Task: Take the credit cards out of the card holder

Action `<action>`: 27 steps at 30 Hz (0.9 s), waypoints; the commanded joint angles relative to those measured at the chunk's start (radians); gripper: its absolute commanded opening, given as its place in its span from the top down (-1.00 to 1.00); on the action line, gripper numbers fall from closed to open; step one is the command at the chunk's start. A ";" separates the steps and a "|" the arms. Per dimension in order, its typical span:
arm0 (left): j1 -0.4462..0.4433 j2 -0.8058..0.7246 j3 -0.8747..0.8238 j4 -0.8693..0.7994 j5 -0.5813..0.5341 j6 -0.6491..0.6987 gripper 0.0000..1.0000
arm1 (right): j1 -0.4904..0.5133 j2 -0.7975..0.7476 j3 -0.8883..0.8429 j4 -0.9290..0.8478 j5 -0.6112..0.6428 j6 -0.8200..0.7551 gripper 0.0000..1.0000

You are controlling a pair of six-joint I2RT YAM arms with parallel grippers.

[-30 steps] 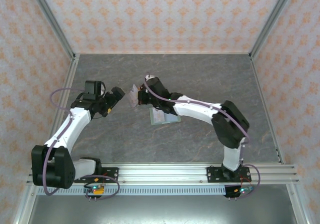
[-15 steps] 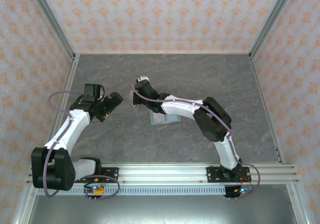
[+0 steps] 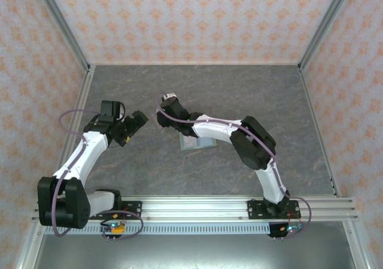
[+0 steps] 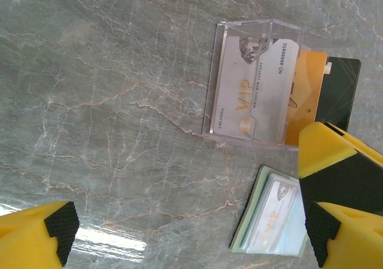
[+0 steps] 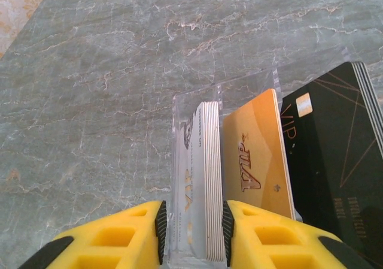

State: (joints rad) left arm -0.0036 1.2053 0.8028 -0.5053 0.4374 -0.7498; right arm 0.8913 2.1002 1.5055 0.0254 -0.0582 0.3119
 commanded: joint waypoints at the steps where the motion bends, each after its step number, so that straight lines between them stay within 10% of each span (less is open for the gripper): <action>1: 0.011 0.006 0.001 -0.012 0.012 0.019 -1.00 | 0.001 -0.102 -0.008 -0.034 -0.002 0.028 0.29; 10: 0.004 0.024 0.025 -0.044 0.029 0.060 -1.00 | -0.022 -0.343 -0.224 -0.140 0.034 0.123 -0.01; 27: -0.256 0.145 0.145 -0.012 -0.034 -0.005 -1.00 | -0.201 -0.397 -0.441 -0.214 -0.245 0.264 0.15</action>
State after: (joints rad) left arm -0.2333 1.3289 0.9150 -0.5312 0.4282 -0.7250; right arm 0.6991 1.6669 1.0512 -0.1818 -0.2279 0.5415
